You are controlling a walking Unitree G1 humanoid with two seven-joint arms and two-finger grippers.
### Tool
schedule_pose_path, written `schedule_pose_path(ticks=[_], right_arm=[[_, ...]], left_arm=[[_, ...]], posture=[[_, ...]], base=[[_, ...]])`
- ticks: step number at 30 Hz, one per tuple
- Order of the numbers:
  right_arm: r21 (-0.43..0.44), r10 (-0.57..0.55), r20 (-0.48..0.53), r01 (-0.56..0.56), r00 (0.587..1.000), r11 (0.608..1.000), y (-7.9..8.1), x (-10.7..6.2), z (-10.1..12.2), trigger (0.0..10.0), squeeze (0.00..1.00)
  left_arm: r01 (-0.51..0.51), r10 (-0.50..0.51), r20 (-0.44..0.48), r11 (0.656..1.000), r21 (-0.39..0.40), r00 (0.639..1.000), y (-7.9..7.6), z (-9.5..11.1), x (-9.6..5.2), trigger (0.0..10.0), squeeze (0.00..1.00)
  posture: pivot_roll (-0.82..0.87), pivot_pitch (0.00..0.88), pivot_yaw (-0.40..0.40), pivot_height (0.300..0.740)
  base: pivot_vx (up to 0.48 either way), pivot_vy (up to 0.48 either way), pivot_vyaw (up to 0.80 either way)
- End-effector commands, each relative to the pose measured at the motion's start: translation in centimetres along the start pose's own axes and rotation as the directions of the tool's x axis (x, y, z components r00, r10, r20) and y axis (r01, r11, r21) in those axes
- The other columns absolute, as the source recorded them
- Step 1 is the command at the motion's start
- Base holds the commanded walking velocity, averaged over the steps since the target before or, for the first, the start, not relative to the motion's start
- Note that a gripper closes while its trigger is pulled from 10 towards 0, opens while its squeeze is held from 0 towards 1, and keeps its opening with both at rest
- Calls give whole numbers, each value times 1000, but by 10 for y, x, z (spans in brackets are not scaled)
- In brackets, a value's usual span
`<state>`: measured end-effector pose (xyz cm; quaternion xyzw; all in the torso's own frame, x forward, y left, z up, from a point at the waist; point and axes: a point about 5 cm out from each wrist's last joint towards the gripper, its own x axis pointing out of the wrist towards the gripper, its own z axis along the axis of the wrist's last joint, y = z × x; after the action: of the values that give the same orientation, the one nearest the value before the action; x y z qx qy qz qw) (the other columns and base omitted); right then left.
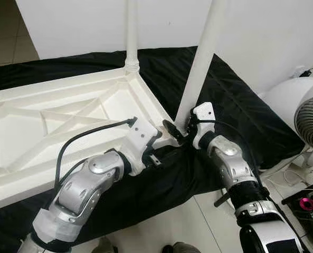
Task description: Building children table
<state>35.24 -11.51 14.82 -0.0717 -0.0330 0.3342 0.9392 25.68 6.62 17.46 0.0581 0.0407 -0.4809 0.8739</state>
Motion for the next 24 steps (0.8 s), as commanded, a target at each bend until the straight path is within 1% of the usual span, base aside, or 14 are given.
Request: schedule_pose_path(ticks=[1, 11, 12, 13, 15, 16, 22, 24], right_arm=[[-27, 33, -36, -34, 999, 999, -1, 2, -5, 10000, 0], [-39, 71, -43, -73, 997, 997, -4, 5, -7, 10000, 0], [-37, 74, -43, -76, 996, 996, -5, 5, -8, 6353, 0], [-34, 74, -45, -76, 996, 997, -5, 5, -9, 4627, 0], [-34, 74, -45, -76, 996, 997, -5, 5, -9, 4627, 0], [-27, 70, -48, -72, 996, 997, -6, 4, -10, 0, 0], [0, 52, -63, -53, 997, 999, -7, 1, -18, 0, 0], [12, 45, -64, -44, 997, 999, -6, -1, -21, 0, 0]], left_arm=[[40, -40, -4, 999, 16, 999, -4, 0, 1, 10000, 0], [31, -31, -8, 999, 20, 999, -4, 1, 0, 10000, 0], [31, -31, -9, 999, 20, 999, -4, 0, -1, 10000, 0], [30, -30, -10, 999, 20, 999, -4, 0, -1, 10000, 0], [30, -30, -10, 999, 20, 999, -4, 0, -1, 10000, 0], [31, -31, -10, 999, 20, 999, -4, 0, -1, 10000, 0], [36, -36, -9, 999, 20, 999, -5, 1, 0, 10000, 0], [37, -37, -9, 999, 22, 999, -4, 1, 1, 10000, 0]], posture=[[-46, 13, -42, 740], [-34, 16, -46, 740], [-32, 17, -44, 740], [-33, 19, -44, 740], [-33, 19, -44, 740], [-34, 19, -43, 740], [-43, 21, -39, 740], [-46, 22, -38, 740]], base=[[0, 0, 0], [0, 0, 0], [0, 0, 0], [0, 0, 0], [0, 0, 0], [0, 0, 0], [0, 0, 0], [0, 0, 0]])
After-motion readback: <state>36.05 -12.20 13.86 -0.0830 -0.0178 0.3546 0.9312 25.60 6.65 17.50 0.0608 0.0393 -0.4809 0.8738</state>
